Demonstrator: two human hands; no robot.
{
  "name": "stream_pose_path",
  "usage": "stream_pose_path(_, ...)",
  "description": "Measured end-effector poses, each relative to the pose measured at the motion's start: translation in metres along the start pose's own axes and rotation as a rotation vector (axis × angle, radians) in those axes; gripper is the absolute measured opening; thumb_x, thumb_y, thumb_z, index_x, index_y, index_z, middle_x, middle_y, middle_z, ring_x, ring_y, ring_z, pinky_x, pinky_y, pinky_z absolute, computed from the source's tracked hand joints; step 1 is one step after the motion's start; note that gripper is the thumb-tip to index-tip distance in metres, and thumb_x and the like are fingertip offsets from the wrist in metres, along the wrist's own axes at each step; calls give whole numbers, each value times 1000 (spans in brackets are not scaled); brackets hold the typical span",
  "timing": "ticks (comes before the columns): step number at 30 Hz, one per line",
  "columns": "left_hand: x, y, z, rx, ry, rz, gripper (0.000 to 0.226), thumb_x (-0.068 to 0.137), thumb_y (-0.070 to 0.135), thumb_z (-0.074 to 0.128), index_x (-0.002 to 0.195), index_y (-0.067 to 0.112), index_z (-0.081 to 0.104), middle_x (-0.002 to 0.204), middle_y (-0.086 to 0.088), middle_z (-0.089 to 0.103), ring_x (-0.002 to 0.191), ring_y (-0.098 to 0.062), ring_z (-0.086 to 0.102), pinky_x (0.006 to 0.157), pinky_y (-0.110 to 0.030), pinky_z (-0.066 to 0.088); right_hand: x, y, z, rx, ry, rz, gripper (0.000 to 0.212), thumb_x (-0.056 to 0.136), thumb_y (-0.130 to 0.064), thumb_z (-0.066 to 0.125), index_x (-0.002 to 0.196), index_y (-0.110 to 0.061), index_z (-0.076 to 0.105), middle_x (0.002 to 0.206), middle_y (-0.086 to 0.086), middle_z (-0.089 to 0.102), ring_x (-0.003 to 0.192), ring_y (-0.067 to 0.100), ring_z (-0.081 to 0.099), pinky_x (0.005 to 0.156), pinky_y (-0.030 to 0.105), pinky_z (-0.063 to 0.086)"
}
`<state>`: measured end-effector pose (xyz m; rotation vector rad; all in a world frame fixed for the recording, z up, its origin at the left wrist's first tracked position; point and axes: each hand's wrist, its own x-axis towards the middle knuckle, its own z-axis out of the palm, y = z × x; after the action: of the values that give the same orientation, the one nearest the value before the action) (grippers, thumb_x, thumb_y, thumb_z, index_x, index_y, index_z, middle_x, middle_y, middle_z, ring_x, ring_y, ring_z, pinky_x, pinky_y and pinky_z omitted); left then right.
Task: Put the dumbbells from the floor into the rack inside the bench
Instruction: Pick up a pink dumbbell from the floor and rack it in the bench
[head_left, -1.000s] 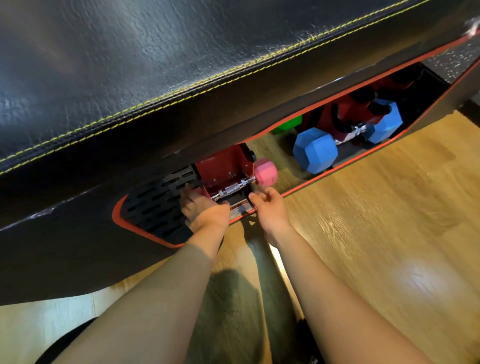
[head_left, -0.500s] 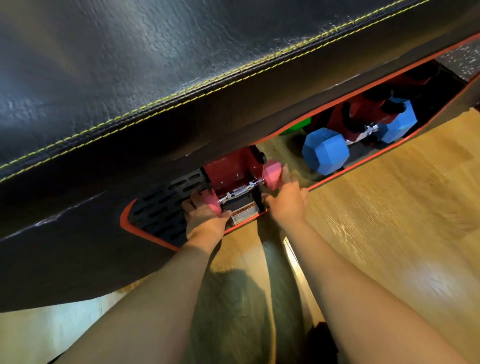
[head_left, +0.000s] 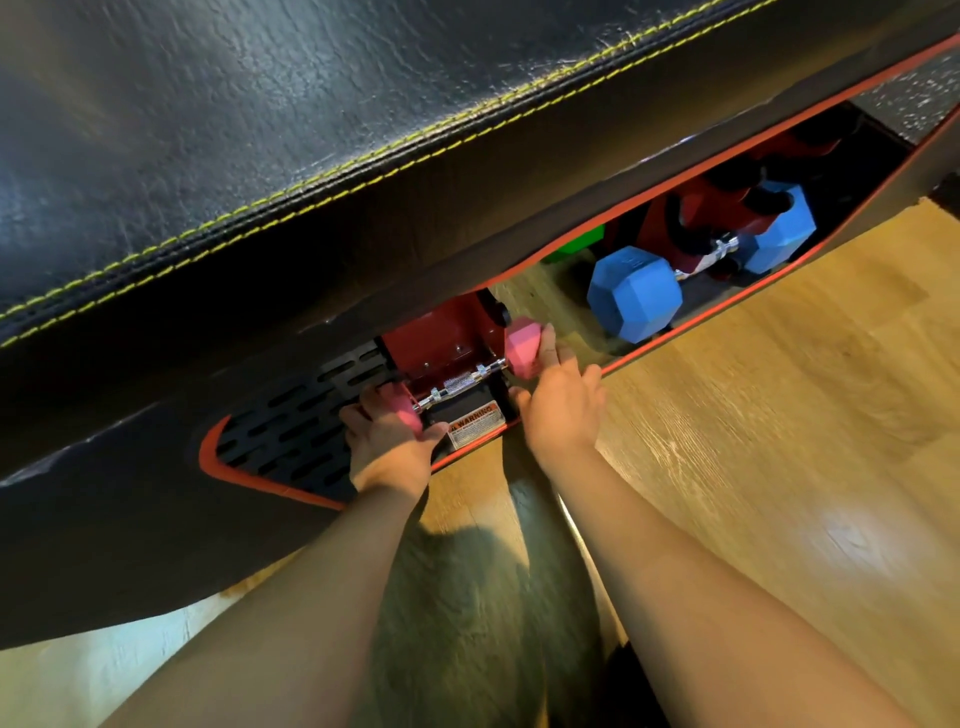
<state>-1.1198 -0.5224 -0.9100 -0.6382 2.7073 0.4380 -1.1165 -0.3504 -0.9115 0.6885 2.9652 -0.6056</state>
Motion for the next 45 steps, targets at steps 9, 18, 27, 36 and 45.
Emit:
stream_pose_path(9,21,7,47,-88,-70,-144,120,62,90,12,146,9,39,151,-24,35,138,-45,31,112,-59,28,-4,24,-6,266,-154,19,91,87,-35,67,154,-35,5,149,-1,40,130,36,35,108,49,33)
stream_pose_path(18,-110,91,65,-439,-237,-12,100,87,37,66,154,1,1,164,-13,-7,151,-26,-1,120,-42,6,-41,138,-36,257,-42,278,60,86,-33,61,140,-24,35,130,3,58,111,32,43,92,43,40)
stream_pose_path(27,-258,175,149,-245,-714,854,48,92,34,59,138,25,47,154,-1,35,137,-19,41,107,-35,39,-120,305,-94,193,209,713,55,90,-30,56,141,-16,42,138,9,43,128,31,37,106,40,30)
stream_pose_path(36,-313,191,207,-145,-901,985,37,92,28,62,128,19,55,133,1,52,119,-14,56,103,-33,44,-158,461,-129,87,200,1122,60,82,-28,68,135,-19,42,129,12,49,121,36,44,101,44,36)
stream_pose_path(45,-278,197,210,-208,-839,878,33,86,29,60,117,19,58,120,0,58,114,-14,58,101,-42,47,-131,478,-116,77,129,1203,43,79,-34,56,121,-26,46,108,12,58,103,37,57,90,46,47)
